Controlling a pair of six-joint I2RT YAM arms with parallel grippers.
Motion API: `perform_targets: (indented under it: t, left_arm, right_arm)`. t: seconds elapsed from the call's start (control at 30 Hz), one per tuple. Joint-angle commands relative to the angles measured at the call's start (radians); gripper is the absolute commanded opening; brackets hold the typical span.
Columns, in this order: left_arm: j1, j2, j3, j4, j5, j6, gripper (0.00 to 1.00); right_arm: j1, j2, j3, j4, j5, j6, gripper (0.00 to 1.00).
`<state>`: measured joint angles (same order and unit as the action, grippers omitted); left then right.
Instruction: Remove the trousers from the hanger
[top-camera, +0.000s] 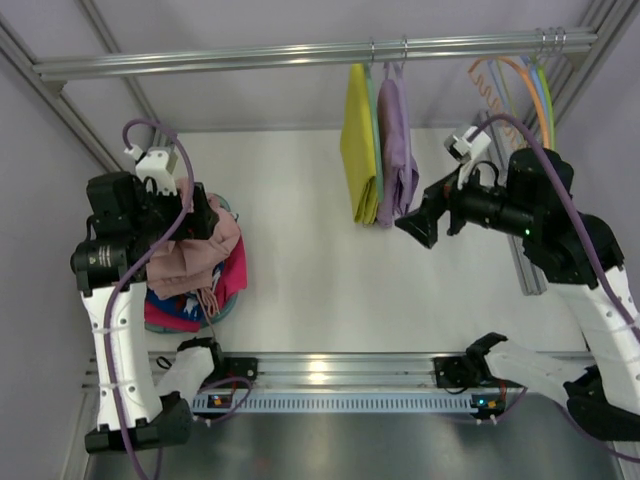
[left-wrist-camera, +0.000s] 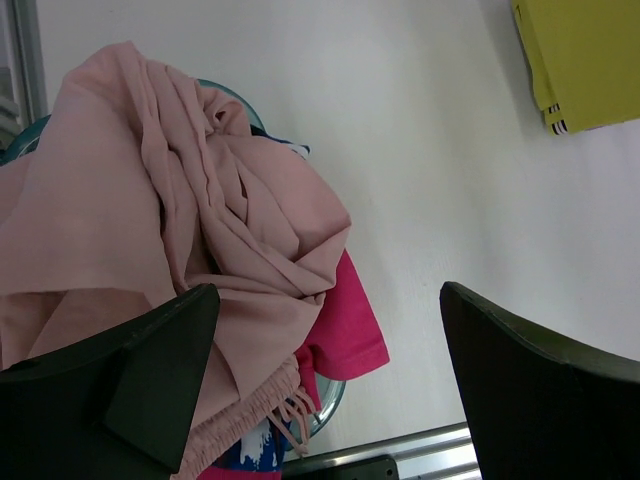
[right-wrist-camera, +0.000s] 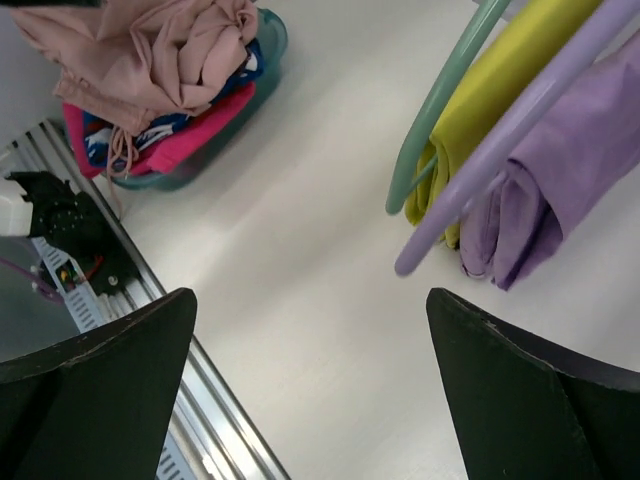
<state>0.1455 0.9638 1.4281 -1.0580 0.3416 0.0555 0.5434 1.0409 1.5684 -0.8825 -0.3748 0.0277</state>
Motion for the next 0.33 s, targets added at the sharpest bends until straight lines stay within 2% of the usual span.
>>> perform_targets:
  t: [0.0, 0.3]
  left_arm:
    - [-0.001, -0.075, -0.027, -0.039, -0.053, -0.002, 0.98]
    - [-0.001, -0.134, -0.023, -0.053, -0.162, -0.006, 0.98]
  right_arm:
    - [0.016, -0.129, -0.082, 0.025, 0.051, -0.078, 0.99]
    - [-0.083, -0.326, -0.205, -0.038, 0.039, -0.144, 0.99]
